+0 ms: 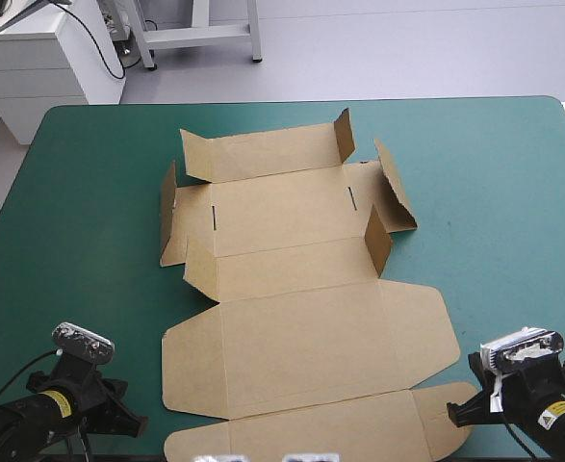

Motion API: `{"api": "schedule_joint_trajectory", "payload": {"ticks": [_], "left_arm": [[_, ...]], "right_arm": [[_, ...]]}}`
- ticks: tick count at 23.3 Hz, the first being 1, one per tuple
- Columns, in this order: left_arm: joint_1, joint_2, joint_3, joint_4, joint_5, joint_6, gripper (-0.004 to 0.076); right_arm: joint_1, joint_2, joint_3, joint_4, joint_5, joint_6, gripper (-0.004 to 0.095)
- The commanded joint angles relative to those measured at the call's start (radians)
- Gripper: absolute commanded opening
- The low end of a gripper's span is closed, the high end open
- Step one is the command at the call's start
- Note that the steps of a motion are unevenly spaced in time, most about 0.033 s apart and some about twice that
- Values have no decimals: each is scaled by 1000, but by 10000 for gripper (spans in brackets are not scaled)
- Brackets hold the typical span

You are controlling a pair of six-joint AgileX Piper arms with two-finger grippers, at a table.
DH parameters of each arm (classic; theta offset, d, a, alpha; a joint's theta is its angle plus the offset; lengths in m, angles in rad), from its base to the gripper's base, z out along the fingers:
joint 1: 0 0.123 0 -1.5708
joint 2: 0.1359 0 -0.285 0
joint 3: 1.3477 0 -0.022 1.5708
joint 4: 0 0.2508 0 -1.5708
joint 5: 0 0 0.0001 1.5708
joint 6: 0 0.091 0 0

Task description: Fold the box

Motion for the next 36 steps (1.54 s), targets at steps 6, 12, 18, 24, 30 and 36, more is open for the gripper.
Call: {"api": "schedule_joint_trajectory", "payload": {"ticks": [6, 12, 18, 24, 30, 36], "left_arm": [[-3, 3, -27, -3, -36, -2, -8], [-3, 3, -27, -3, -36, -2, -8], [-3, 3, -27, -3, -36, -2, -8], [-3, 3, -27, -3, -36, -2, -8], [-3, 3, -27, -3, -36, -2, -8], [-3, 3, -27, -3, -36, -2, -8]], "right_arm": [[3, 13, -31, 14, -62, -4, -21], [3, 13, -40, 5, -62, -4, -21], [3, 156, -259, -46, -58, -4, -21], [3, 493, -521, -28, -56, -53, -21], [3, 739, -703, -13, -60, -53, -20], [3, 964, -880, -1, -56, -53, -19]]}}
